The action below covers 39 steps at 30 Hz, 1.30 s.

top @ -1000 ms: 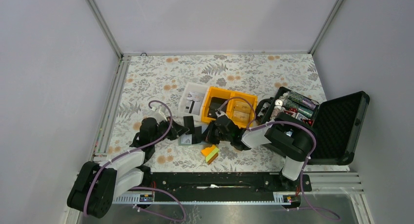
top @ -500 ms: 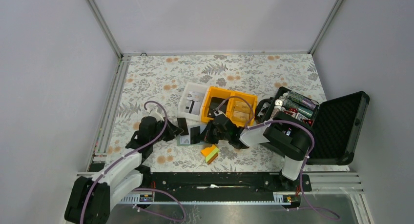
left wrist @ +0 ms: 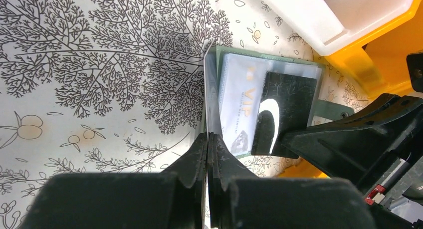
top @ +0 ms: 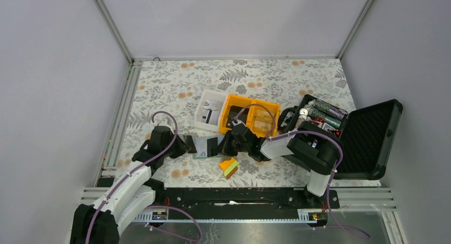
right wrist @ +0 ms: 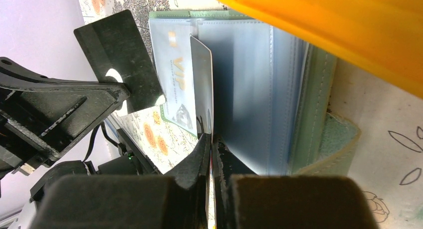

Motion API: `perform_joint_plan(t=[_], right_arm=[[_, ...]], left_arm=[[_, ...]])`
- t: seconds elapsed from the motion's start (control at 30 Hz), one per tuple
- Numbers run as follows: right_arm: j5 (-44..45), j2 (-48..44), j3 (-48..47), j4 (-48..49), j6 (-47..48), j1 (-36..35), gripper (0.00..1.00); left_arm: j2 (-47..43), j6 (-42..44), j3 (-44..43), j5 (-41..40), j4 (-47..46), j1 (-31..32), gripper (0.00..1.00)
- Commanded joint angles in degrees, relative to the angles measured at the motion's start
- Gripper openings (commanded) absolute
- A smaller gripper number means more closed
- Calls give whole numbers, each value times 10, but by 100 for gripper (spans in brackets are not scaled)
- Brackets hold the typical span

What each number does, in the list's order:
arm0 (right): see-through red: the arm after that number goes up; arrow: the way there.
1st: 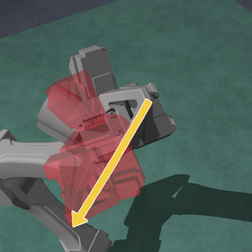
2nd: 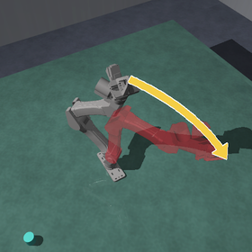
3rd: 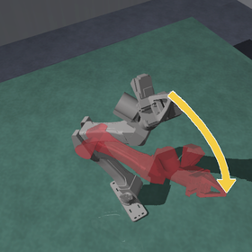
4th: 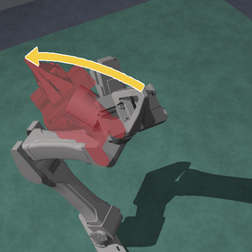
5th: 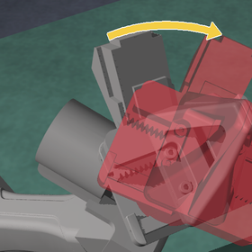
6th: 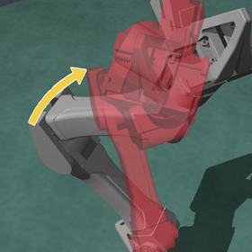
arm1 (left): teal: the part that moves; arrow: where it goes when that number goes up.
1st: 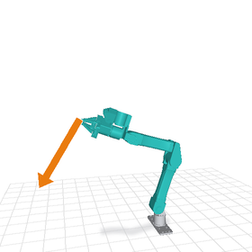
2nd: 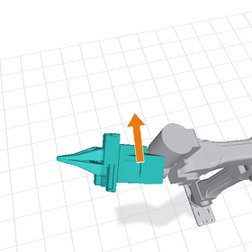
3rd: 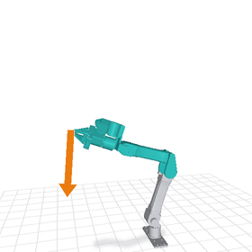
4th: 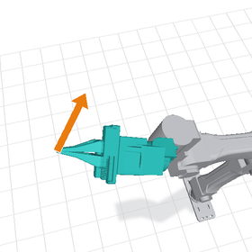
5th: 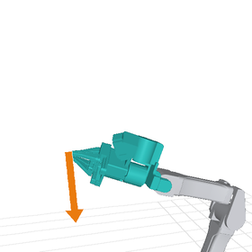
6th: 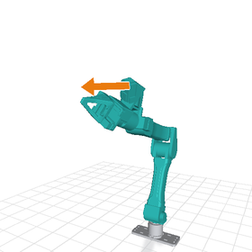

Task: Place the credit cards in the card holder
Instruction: Insert the credit card into the card holder.

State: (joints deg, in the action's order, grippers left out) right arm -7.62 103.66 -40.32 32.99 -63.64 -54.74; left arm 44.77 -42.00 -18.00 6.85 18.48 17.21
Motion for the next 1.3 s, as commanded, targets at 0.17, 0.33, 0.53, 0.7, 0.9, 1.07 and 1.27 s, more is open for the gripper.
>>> perform_joint_plan(t=[0.17,0.33,0.53,0.7,0.9,1.07,1.27], right_arm=[[23,19,1,-74,28,-5,0],[22,19,-1,-77,30,-5,0],[16,24,-5,-76,33,-5,0],[16,24,-4,-76,36,-5,0],[12,27,-7,-78,38,-5,0],[13,28,-8,-80,38,-5,0],[17,31,-16,-87,40,-5,0]], left_arm=[[15,18,-28,-33,28,2,0],[8,23,-55,-48,60,21,0],[20,30,-85,-66,91,46,0],[39,36,-85,-47,77,50,0],[70,47,-83,-19,49,52,0],[66,49,-79,-7,35,55,0],[82,51,-70,5,18,57,0]])
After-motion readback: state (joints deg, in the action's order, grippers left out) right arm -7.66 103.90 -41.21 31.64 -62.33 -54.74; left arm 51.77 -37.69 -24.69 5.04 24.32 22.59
